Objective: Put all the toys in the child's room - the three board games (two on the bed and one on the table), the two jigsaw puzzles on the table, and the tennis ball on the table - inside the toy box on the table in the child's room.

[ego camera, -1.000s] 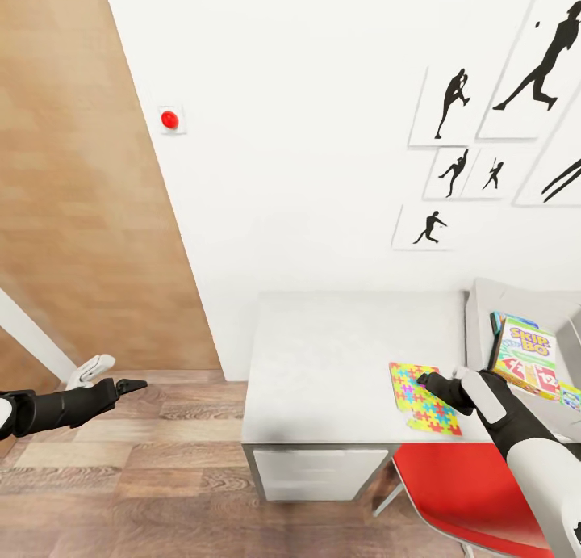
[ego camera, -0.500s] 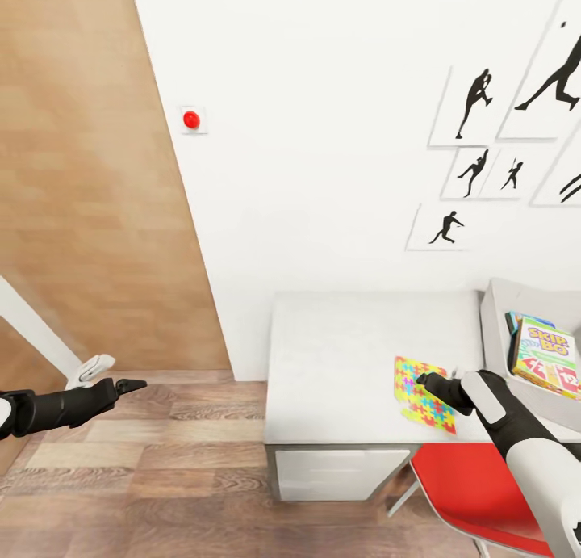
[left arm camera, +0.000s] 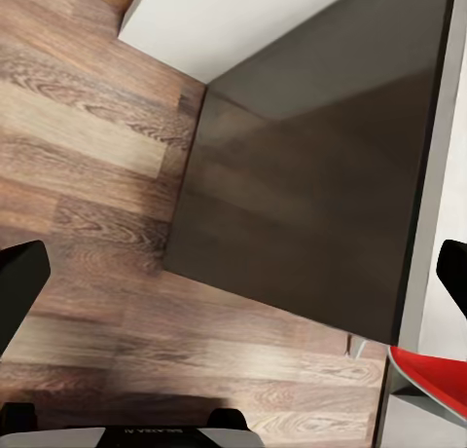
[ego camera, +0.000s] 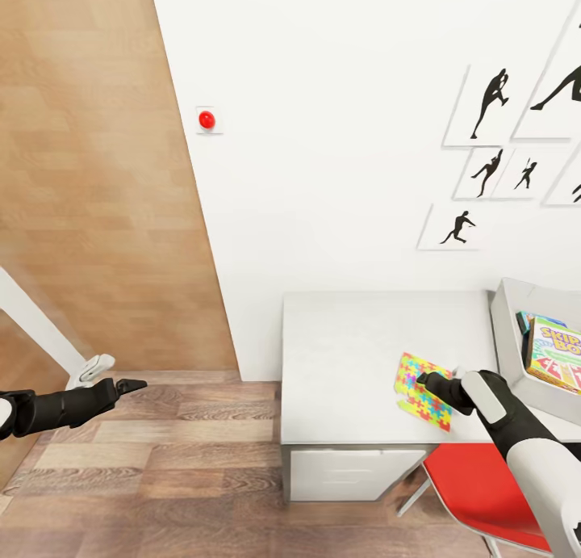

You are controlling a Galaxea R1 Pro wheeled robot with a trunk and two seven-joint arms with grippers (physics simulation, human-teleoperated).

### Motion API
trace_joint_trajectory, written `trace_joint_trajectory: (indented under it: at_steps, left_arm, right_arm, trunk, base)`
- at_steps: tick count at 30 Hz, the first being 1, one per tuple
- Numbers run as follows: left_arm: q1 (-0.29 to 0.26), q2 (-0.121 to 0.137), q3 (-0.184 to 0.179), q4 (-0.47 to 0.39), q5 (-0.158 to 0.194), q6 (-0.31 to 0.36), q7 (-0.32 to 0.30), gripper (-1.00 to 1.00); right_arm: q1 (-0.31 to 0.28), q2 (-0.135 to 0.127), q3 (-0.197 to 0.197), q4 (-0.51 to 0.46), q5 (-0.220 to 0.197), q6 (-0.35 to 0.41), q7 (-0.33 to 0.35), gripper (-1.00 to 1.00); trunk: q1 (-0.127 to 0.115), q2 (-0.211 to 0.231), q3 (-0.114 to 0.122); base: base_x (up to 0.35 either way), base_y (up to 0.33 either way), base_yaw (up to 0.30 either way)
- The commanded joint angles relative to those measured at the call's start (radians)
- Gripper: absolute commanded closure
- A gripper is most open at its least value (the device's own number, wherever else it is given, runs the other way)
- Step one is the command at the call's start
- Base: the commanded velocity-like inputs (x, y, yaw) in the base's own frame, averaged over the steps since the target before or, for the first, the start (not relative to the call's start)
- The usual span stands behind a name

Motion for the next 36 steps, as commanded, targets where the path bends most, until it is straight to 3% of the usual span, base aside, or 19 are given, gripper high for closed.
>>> trace_joint_trajectory:
  at_steps: [1, 8, 16, 36]
  left_arm:
    - [-0.001, 0.0, 0.0, -0.001, 0.01, 0.003, 0.01, -1.0]
    - [-0.001, 0.0, -0.002, -0.001, 0.01, 0.003, 0.01, -1.0]
    - [-0.001, 0.0, -0.004, -0.001, 0.01, 0.003, 0.01, -1.0]
    - [-0.001, -0.002, -0.009, -0.001, 0.01, 0.003, 0.01, -1.0]
  right_arm:
    - [-0.001, -0.001, 0.002, -0.003, -0.011, 0.002, -0.009, -1.0]
    - [-0.006, -0.002, -0.003, -0.01, -0.005, 0.002, -0.011, -1.0]
    - [-0.012, 0.0, -0.003, -0.011, 0.045, 0.001, -0.013, -1.0]
    - [-0.011, 0.0, -0.004, -0.011, 0.051, 0.001, -0.012, -1.0]
  trunk:
    - [0.001, -0.002, -0.002]
    - [0.001, -0.002, -0.002]
    - [0.001, -0.002, -0.002]
    - [0.001, -0.002, -0.002]
  base:
    - [0.0, 0.027, 0.0]
    - [0.0, 0.006, 0.0]
    - [0.049, 0.0, 0.0]
    - [0.085, 0.0, 0.0]
